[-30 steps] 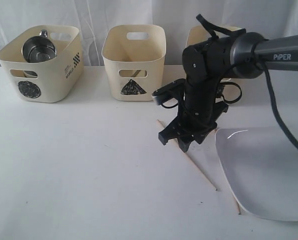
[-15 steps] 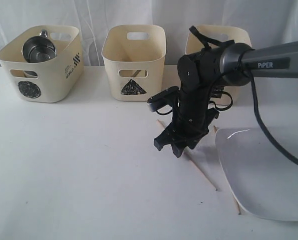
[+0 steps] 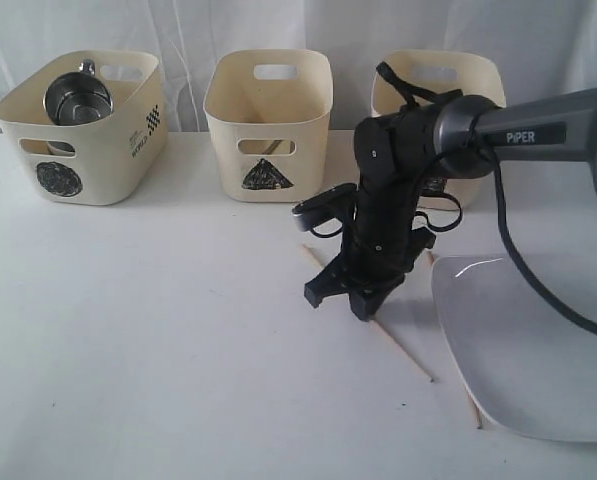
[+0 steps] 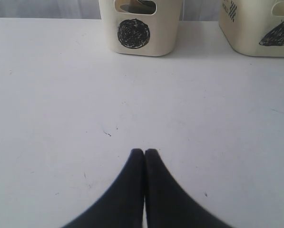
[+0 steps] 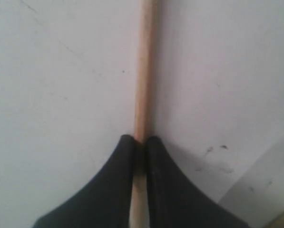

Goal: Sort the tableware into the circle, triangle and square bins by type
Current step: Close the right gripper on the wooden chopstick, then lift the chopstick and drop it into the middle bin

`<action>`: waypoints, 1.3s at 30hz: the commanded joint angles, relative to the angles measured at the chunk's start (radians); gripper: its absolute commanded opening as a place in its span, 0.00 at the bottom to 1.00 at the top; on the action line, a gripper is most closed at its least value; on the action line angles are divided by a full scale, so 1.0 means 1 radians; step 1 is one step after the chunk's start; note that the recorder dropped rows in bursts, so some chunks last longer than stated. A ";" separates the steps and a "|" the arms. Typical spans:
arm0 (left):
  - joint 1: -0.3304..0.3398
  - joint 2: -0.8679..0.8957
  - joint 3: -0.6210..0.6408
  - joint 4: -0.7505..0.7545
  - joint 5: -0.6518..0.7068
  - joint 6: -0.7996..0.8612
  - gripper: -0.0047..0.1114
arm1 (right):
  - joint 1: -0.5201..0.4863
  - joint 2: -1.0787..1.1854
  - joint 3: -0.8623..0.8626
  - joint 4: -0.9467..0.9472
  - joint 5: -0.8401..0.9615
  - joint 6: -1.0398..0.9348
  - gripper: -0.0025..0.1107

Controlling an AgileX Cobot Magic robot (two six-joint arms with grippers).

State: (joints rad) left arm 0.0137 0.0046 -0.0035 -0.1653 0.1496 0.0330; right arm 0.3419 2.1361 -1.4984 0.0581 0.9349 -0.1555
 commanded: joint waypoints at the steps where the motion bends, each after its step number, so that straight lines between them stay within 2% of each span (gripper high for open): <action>1: 0.001 -0.005 0.003 -0.004 0.000 -0.006 0.04 | -0.018 -0.072 0.009 0.146 -0.105 -0.044 0.02; 4: 0.001 -0.005 0.003 -0.004 0.000 -0.006 0.04 | -0.045 -0.150 0.032 0.296 -0.275 -0.076 0.02; 5: 0.001 -0.005 0.003 -0.004 0.000 -0.006 0.04 | -0.070 -0.192 0.035 0.435 -0.349 -0.148 0.02; 9: 0.001 -0.005 0.003 -0.004 0.000 -0.006 0.04 | -0.117 -0.238 0.033 0.704 -0.449 -0.291 0.02; 10: 0.001 -0.005 0.003 -0.004 0.000 -0.006 0.04 | -0.136 -0.247 0.031 0.862 -0.496 -0.394 0.02; 12: 0.001 -0.005 0.003 -0.004 0.000 -0.006 0.04 | -0.158 -0.240 -0.003 1.053 -0.530 -0.547 0.02; 14: 0.001 -0.005 0.003 -0.004 0.000 -0.006 0.04 | -0.164 -0.215 -0.059 1.174 -0.563 -0.625 0.02; 21: 0.001 -0.005 0.003 -0.004 0.000 -0.006 0.04 | -0.178 0.003 -0.406 1.180 -0.604 -0.627 0.02; 30: 0.001 -0.005 0.003 -0.004 0.000 -0.006 0.04 | -0.178 0.190 -0.615 1.180 -0.643 -0.629 0.03; 31: 0.001 -0.005 0.003 -0.004 0.000 -0.006 0.04 | -0.178 0.203 -0.635 1.180 -0.631 -0.632 0.05; 37: 0.001 -0.005 0.003 -0.004 0.000 -0.006 0.04 | -0.174 0.227 -0.667 1.135 -0.602 -0.632 0.33; 39: 0.001 -0.005 0.003 -0.004 0.000 -0.006 0.04 | -0.174 0.207 -0.662 1.067 -0.546 -0.625 0.36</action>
State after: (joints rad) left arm 0.0137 0.0046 -0.0035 -0.1653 0.1496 0.0330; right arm 0.1699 2.3669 -2.1549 1.1999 0.3266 -0.7784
